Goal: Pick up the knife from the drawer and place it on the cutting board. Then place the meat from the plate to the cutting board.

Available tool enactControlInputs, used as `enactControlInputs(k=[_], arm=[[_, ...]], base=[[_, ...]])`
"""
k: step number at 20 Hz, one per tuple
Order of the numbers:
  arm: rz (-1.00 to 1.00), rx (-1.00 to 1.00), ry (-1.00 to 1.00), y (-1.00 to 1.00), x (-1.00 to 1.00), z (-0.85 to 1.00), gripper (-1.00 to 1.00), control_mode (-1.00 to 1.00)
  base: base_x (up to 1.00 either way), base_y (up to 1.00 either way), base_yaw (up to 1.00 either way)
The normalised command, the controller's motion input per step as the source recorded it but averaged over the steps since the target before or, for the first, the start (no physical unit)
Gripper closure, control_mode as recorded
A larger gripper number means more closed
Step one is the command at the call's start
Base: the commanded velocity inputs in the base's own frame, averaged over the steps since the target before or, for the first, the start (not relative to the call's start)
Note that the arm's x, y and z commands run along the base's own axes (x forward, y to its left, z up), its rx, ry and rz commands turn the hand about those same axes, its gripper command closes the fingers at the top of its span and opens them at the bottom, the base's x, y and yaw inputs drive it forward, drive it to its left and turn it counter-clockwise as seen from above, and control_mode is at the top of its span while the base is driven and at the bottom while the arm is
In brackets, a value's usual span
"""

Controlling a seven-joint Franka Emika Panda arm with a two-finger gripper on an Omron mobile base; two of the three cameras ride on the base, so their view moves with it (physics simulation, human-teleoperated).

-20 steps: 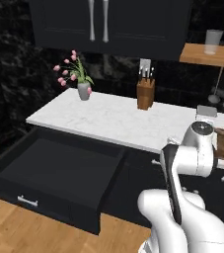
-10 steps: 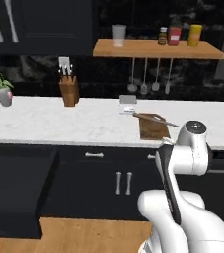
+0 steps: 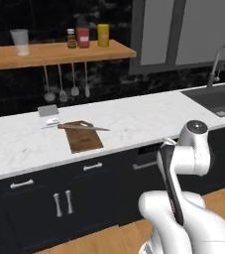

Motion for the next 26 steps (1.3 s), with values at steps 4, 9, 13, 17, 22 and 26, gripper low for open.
enactControlInputs(k=[4, 9, 13, 17, 22, 26], arm=[[0.0, 0.0, 0.0, 0.0, 0.0, 0.0, -1.0, 1.0], [0.0, 0.0, 0.0, 0.0, 0.0, 0.0, -1.0, 1.0], [0.0, 0.0, 0.0, 0.0, 0.0, 0.0, -1.0, 1.0], [0.0, 0.0, 0.0, 0.0, 0.0, 0.0, -1.0, 1.0], [0.0, 0.0, 0.0, 0.0, 0.0, 0.0, -1.0, 1.0], [0.0, 0.0, 0.0, 0.0, 0.0, 0.0, -1.0, 1.0]], base=[[0.49, -0.72, -0.4], [0.66, -0.99, -0.26], [0.76, -1.0, -0.16], [0.82, -1.0, -0.09], [0.82, -1.0, -0.04], [0.68, -1.0, 0.0]])
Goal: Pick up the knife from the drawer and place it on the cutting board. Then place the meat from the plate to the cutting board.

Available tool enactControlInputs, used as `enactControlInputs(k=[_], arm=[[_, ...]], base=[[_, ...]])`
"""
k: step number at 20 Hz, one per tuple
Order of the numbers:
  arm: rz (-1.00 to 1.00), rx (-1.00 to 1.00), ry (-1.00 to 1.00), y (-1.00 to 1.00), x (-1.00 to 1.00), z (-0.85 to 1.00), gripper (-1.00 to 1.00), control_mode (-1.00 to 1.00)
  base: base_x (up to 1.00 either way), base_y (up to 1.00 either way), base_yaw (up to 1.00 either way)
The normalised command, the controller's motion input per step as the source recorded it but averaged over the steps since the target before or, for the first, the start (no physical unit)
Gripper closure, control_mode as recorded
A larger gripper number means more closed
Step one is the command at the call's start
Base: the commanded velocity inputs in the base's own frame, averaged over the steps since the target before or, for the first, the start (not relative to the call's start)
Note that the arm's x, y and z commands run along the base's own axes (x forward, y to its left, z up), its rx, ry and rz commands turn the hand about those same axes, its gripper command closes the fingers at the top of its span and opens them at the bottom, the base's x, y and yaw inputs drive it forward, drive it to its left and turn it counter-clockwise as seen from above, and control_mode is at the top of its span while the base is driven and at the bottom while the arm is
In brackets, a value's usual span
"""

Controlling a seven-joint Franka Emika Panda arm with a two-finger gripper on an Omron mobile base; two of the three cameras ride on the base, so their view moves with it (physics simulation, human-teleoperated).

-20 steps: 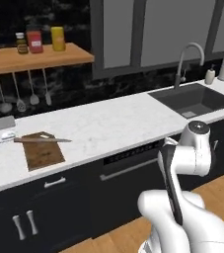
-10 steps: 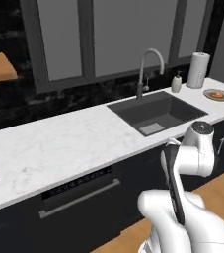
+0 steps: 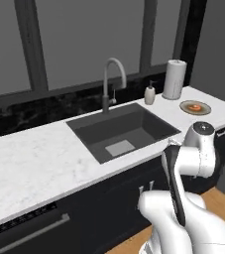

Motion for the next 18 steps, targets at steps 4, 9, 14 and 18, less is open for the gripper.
enactControlInputs(k=[4, 9, 14, 18], arm=[[0.0, 0.0, 0.0, 0.0, 0.0, 0.0, -1.0, 1.0], [0.0, 0.0, 0.0, 0.0, 0.0, 0.0, -1.0, 1.0], [0.0, 0.0, 0.0, 0.0, 0.0, 0.0, -1.0, 1.0], [0.0, 0.0, 0.0, 0.0, 0.0, 0.0, -1.0, 1.0]], base=[[0.44, -1.0, 0.01], [0.37, -0.93, 0.07], [0.55, -0.78, 0.16], [0.51, -0.4, 0.21]])
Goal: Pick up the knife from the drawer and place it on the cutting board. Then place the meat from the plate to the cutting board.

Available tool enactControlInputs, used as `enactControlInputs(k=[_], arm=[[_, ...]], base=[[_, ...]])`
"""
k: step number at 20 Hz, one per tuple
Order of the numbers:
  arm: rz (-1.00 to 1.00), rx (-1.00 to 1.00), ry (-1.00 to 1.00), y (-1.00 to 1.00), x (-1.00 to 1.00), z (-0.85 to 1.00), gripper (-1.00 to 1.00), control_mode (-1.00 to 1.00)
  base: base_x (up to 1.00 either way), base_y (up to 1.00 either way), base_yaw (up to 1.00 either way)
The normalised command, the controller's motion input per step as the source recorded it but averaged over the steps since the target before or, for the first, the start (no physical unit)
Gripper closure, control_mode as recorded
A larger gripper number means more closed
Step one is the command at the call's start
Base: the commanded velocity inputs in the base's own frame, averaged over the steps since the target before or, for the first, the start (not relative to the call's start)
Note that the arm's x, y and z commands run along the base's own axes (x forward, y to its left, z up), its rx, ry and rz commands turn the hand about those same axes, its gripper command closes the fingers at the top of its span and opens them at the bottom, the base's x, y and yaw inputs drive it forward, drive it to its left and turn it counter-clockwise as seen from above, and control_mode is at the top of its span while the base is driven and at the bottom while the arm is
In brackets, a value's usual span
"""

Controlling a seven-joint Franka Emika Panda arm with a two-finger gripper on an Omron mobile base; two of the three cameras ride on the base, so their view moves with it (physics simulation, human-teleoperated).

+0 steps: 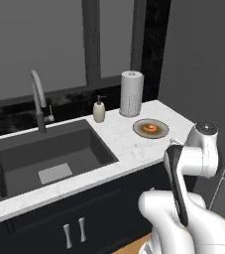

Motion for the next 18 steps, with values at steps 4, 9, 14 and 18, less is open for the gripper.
enactControlInputs(k=[4, 9, 14, 18], arm=[[0.0, 0.0, 0.0, 0.0, 0.0, 0.0, -1.0, 1.0], [0.0, 0.0, 0.0, 0.0, 0.0, 0.0, -1.0, 1.0], [0.0, 0.0, 0.0, 0.0, 0.0, 0.0, -1.0, 1.0], [0.0, 0.0, 0.0, 0.0, 0.0, 0.0, -1.0, 1.0]], base=[[0.41, -0.2, 0.26], [0.46, -0.23, 0.29], [0.42, -0.45, 0.29], [0.34, -0.42, 0.26]])
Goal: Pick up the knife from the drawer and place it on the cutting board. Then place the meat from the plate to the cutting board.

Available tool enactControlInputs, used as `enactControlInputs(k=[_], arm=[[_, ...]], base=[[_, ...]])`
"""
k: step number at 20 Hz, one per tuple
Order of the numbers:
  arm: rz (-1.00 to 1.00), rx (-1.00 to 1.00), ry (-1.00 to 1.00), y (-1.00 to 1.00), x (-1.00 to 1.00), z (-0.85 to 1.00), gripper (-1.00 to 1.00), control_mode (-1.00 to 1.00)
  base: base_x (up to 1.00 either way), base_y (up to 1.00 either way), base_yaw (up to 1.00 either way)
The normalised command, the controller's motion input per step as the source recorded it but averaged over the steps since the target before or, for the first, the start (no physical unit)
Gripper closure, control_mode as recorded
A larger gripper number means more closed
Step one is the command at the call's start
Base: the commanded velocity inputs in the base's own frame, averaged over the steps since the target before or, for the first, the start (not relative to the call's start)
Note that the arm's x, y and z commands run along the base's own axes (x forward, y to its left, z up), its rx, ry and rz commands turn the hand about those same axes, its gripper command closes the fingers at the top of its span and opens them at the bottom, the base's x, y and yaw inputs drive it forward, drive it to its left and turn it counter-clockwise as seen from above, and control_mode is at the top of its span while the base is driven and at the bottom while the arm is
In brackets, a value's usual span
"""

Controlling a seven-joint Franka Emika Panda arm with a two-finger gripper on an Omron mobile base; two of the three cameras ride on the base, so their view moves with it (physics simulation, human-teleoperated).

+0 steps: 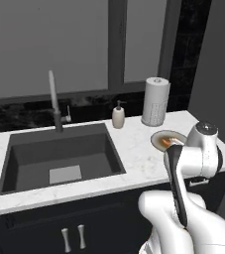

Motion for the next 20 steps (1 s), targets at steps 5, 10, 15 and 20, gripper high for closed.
enactControlInputs(k=[5, 10, 15, 20], arm=[[0.0, 0.0, 0.0, 0.0, 0.0, 0.0, -1.0, 1.0], [0.03, 0.02, 0.01, -0.05, 0.13, -0.03, -1.0, -1.0], [0.07, 0.12, 0.03, -0.89, 0.53, -0.01, -1.0, -1.0], [0.04, 0.05, 0.08, -0.82, 0.6, 0.0, -1.0, -1.0]], base=[[0.4, -0.21, 0.23], [0.33, -0.15, 0.17], [0.0, 0.0, 0.0], [0.0, 0.0, 0.0]])
